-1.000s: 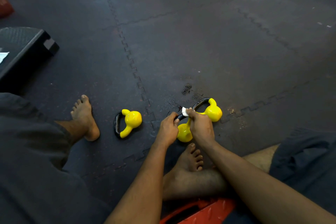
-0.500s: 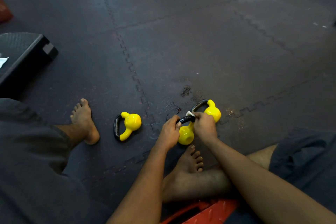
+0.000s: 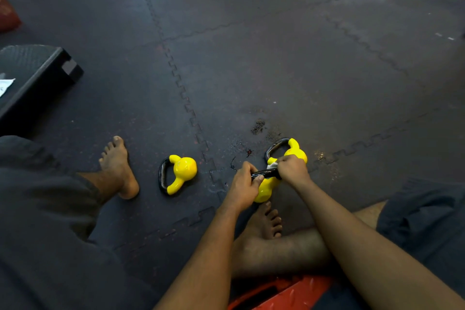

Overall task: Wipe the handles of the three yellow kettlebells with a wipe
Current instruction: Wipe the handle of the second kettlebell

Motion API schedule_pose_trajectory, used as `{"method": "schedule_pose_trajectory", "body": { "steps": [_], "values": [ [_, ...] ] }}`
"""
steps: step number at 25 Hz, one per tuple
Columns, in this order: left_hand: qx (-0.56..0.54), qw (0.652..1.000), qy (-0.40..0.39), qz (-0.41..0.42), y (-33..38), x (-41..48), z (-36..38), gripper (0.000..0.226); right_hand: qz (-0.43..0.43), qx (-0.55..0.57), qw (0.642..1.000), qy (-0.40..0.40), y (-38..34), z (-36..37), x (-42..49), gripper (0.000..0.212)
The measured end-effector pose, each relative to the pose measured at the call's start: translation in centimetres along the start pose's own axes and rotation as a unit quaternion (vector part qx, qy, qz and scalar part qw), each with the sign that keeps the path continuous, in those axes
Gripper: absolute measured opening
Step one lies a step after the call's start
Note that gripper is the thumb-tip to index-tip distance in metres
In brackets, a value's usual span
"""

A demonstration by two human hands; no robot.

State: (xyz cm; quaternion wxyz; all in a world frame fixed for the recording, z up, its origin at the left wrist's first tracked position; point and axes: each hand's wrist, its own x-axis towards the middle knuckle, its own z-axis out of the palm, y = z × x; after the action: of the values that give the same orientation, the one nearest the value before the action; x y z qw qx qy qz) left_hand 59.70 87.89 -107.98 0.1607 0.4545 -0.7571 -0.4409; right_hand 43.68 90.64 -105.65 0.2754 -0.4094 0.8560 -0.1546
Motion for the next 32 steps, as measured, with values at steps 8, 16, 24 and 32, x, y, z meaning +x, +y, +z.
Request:
{"method": "schedule_pose_trajectory", "body": {
  "steps": [8,16,24,32],
  "values": [
    [-0.002,1.000,-0.018,-0.004,-1.0,-0.1,-1.3,0.015,-0.032,0.104,0.994,-0.002,-0.8,-0.4,-0.4,0.027],
    [0.015,1.000,0.003,0.011,-1.0,0.2,-0.4,0.011,0.024,0.139,0.990,-0.028,0.1,1.1,0.0,0.023],
    [0.025,0.999,0.017,0.028,-1.1,0.6,-0.2,0.011,0.114,0.167,0.978,0.043,0.6,1.3,-0.1,0.021],
    [-0.025,0.999,0.038,-0.016,-1.7,0.1,-1.3,0.012,0.062,0.143,0.987,0.027,0.1,2.0,-0.7,0.027]
  ]
}}
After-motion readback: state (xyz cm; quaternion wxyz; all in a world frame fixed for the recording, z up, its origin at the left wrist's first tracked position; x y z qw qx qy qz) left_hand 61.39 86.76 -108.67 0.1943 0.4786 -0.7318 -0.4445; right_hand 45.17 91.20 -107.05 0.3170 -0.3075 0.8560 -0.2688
